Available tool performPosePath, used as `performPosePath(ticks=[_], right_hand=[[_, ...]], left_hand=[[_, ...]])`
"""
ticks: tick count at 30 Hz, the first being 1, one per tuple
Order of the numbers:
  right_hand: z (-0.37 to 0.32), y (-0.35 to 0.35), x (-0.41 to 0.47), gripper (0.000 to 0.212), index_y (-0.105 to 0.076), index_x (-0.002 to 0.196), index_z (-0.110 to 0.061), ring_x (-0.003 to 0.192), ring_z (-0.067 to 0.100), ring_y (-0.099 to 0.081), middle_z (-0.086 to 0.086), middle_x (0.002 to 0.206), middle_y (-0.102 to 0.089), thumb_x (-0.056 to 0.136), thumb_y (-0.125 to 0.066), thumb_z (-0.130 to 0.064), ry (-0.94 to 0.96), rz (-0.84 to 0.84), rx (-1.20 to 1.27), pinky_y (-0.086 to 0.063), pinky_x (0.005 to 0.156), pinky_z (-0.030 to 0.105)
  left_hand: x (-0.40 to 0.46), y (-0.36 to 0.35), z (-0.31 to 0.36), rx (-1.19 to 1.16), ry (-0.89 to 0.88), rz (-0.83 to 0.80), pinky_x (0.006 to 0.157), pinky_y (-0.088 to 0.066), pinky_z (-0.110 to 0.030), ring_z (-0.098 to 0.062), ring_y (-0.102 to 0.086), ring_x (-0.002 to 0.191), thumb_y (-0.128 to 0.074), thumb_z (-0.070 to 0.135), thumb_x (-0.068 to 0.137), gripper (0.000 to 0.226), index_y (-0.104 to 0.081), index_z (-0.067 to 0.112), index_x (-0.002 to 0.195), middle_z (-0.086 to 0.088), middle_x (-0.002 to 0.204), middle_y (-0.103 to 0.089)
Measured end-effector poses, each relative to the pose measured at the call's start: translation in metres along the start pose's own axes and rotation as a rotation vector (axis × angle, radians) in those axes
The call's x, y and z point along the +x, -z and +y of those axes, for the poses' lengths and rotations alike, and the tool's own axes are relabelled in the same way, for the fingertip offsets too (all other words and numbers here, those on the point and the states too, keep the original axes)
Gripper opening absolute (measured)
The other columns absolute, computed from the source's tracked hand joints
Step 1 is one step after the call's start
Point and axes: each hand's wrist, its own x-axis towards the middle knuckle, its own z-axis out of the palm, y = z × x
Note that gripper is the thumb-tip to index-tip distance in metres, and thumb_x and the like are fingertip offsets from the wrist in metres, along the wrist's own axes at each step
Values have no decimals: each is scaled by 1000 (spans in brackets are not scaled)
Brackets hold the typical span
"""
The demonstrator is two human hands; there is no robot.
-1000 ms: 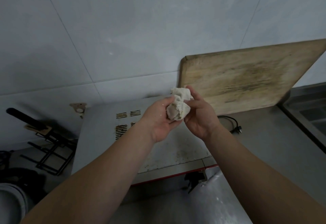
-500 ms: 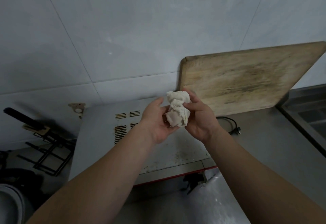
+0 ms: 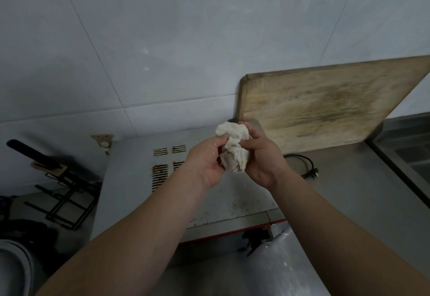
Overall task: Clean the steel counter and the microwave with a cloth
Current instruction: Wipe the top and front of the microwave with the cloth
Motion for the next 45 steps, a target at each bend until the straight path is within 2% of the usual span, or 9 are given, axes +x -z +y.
performPosePath(ticks=[4, 11, 16, 23, 29, 33, 38, 41, 45], right_hand=[[4, 4, -1, 44, -53, 132, -8, 99, 33, -69, 22, 120, -65, 93, -48, 10, -28, 132, -11, -56, 90, 44], [7, 3, 0, 42, -50, 131, 0, 93, 32, -68, 22, 115, -64, 91, -50, 13, -12, 212, -59, -58, 84, 43], [5, 2, 0, 40, -52, 127, -3, 97, 34, -67, 20, 116, -64, 90, -51, 13, -14, 239, -47, -60, 79, 45], [-3, -4, 2, 45, -55, 125, -10, 96, 33, -66, 21, 118, -62, 86, -57, 13, -40, 308, -225, -57, 85, 50], [-27, -27, -4, 61, -56, 125, -17, 100, 26, -64, 13, 110, -63, 83, -47, 26, 298, -7, -169, -56, 90, 41], [-27, -13, -11, 65, -59, 125, -27, 95, 22, -64, 8, 101, -61, 81, -55, 21, 401, 4, -398, -56, 89, 38], [-6, 2, -4, 52, -64, 123, -23, 75, 12, -54, -3, 85, -55, 81, -61, 7, 253, 211, -905, -50, 70, 26], [-2, 5, 3, 31, -74, 89, -13, 74, 24, -64, 8, 80, -70, 82, -52, 8, 176, 285, -834, -58, 71, 41], [-9, 6, 4, 26, -68, 93, -5, 74, 28, -66, 17, 84, -70, 93, -45, 7, 89, 218, -579, -56, 63, 35]], left_hand=[[0, 2, -1, -36, -18, 12, 60, -62, -35, -24, -71, 80, -59, 12, 99, 18, -67, 1, 110, -14, 95, -74], [5, 7, -7, -7, -97, 12, 87, -56, -45, -32, -69, 104, -58, -1, 95, 28, -62, 1, 123, -19, 116, -70], [12, 15, 0, -9, -152, 105, 66, -60, -38, -32, -70, 100, -54, -8, 94, 37, -63, 6, 126, -18, 119, -69], [12, 17, 1, -17, -200, 175, 59, -60, -36, -31, -70, 95, -50, -16, 91, 39, -69, 13, 108, -13, 113, -70], [-9, 1, 20, 94, -660, 6, 56, -50, -28, -16, -63, 77, -39, -25, 80, 52, -67, 19, 85, 1, 85, -69], [-5, 13, 24, 25, -615, 1, 52, -37, -24, -9, -44, 58, -36, -17, 88, 50, -65, 24, 94, 10, 64, -52], [-1, 23, 10, 120, -563, -14, 57, -36, -27, -10, -43, 59, -35, -17, 88, 53, -67, 24, 102, 8, 64, -51], [-3, 20, 11, 279, -644, -71, 60, -44, -26, -11, -56, 69, -37, -23, 82, 60, -71, 25, 92, 5, 75, -63], [1, 26, 13, 463, -696, 4, 63, -51, -30, -21, -62, 78, -46, -17, 84, 60, -76, 35, 83, -5, 89, -70]])
